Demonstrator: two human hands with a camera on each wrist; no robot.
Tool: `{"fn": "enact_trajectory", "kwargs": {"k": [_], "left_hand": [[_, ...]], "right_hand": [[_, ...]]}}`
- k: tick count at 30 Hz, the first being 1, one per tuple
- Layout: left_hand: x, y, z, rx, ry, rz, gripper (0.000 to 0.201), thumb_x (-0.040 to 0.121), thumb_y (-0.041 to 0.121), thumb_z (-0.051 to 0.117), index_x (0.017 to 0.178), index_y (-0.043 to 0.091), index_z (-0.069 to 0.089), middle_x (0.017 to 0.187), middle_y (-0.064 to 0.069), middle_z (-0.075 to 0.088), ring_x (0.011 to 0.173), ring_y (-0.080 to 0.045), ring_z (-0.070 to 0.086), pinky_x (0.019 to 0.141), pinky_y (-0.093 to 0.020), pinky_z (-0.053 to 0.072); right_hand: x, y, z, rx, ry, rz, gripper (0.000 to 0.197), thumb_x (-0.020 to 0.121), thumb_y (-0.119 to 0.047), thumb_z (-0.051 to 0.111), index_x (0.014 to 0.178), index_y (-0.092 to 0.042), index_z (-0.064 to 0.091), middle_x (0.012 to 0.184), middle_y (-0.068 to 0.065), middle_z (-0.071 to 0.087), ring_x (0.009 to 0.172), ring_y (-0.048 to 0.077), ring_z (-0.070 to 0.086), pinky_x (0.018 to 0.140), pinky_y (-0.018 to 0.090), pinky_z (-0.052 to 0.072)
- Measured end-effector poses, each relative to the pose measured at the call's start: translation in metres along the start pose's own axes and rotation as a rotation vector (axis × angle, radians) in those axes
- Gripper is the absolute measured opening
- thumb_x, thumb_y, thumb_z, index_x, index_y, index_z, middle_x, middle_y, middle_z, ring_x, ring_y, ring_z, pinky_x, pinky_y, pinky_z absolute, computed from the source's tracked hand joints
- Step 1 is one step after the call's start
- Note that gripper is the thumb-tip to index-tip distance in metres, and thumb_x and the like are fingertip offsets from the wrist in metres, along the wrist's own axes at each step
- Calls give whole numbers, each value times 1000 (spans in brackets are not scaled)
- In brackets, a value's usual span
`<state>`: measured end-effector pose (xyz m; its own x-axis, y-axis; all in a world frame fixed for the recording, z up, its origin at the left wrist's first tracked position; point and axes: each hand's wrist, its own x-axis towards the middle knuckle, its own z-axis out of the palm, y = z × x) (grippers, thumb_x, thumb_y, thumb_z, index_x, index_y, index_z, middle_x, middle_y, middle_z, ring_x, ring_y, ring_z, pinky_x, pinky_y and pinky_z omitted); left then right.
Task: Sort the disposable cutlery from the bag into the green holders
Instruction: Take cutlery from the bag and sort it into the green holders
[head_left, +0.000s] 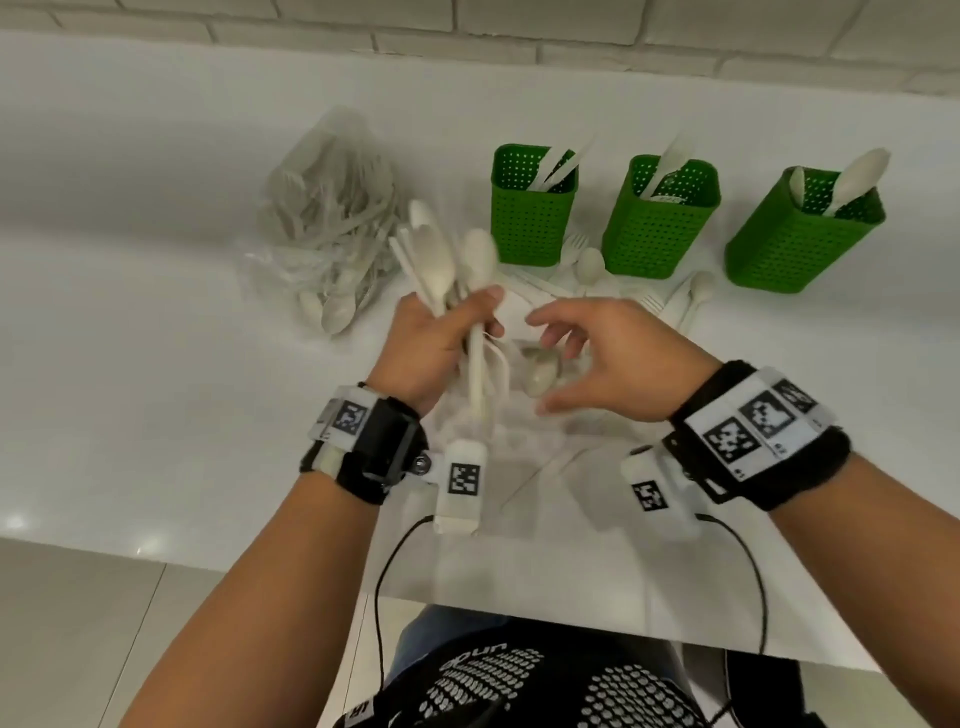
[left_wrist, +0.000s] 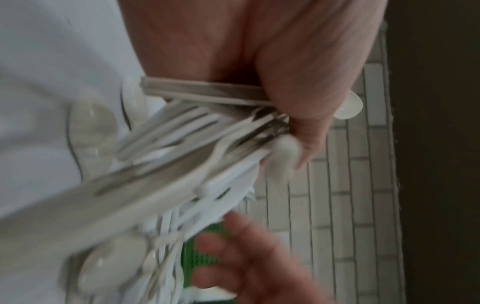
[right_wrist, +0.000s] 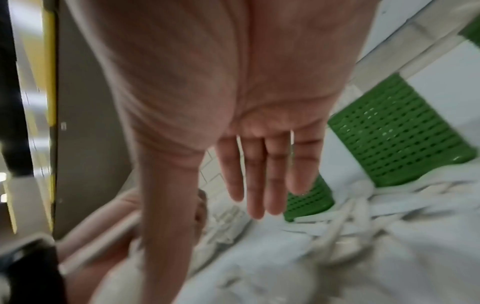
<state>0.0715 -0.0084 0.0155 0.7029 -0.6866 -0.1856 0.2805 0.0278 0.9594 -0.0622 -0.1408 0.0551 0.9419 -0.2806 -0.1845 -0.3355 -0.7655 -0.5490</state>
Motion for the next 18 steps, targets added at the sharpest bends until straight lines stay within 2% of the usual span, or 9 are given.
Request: {"fn": "enact_trajectory", "kwargs": {"k": [2, 4, 5, 8, 11, 12, 14, 16, 18], "left_hand": [[5, -1, -23, -84, 51, -25, 10, 93, 12, 63, 85, 7, 65, 74, -5, 71, 68, -18, 69, 65, -34, 55], [9, -2, -37, -130, 55, -39, 8, 96, 13, 59, 90, 7, 62, 77, -6, 73, 70, -19, 71, 67, -34, 57], [10, -3, -41, -142, 47, -41, 9, 96, 12, 59, 90, 7, 62, 75, -6, 71, 70, -20, 70, 69, -35, 57], [11, -9, -44, -143, 18, -32, 13, 92, 10, 64, 80, 9, 61, 65, -4, 62, 65, -20, 63, 73, -37, 52], [14, -17, -42, -216, 36, -52, 30, 85, 10, 72, 64, 12, 50, 54, -1, 49, 54, -16, 57, 74, -37, 53], [15, -18, -41, -276, 42, -81, 34, 85, 11, 71, 61, 12, 47, 52, 0, 47, 52, -15, 56, 74, -36, 53], [17, -18, -42, -386, 39, -140, 30, 89, 14, 67, 63, 13, 53, 57, -1, 54, 56, -16, 59, 74, -34, 54], [19, -16, -44, -455, 29, -178, 16, 89, 19, 64, 75, 13, 58, 72, -4, 66, 69, -17, 66, 77, -32, 55], [22, -17, -48, -487, 41, -208, 8, 91, 19, 61, 87, 12, 59, 86, -7, 72, 82, -19, 70, 81, -33, 56]], "right_hand": [[0, 13, 6, -306, -199, 32, 104, 66, -28, 87, 151, -21, 26, 153, 0, 33, 138, 18, 34, 111, 30, 29], [8, 21, 15, -568, -298, 16, 108, 75, -17, 78, 155, -23, 6, 163, -2, 5, 149, 19, 5, 117, 36, 14], [13, 24, 17, -614, -337, 6, 108, 76, -17, 76, 155, -23, 3, 163, -2, 2, 150, 20, 1, 118, 38, 13], [26, 27, 17, -563, -394, 7, 103, 74, -37, 78, 153, -19, 15, 158, -2, 21, 144, 22, 17, 113, 41, 28], [34, 25, 22, -491, -345, -14, 86, 71, -55, 74, 141, -20, 39, 138, -1, 44, 126, 22, 34, 103, 42, 38], [36, 24, 25, -511, -307, -32, 78, 71, -56, 72, 135, -20, 46, 131, -1, 48, 121, 22, 38, 100, 40, 40], [41, 22, 34, -544, -202, -85, 54, 79, -50, 67, 124, -20, 57, 122, 0, 52, 112, 22, 42, 93, 36, 40], [44, 22, 42, -517, -124, -115, 36, 89, -39, 59, 120, -20, 62, 118, 1, 56, 109, 22, 45, 88, 32, 36], [46, 24, 46, -472, -84, -100, 30, 93, -29, 54, 121, -18, 61, 117, 2, 58, 110, 23, 48, 89, 32, 34]]}}
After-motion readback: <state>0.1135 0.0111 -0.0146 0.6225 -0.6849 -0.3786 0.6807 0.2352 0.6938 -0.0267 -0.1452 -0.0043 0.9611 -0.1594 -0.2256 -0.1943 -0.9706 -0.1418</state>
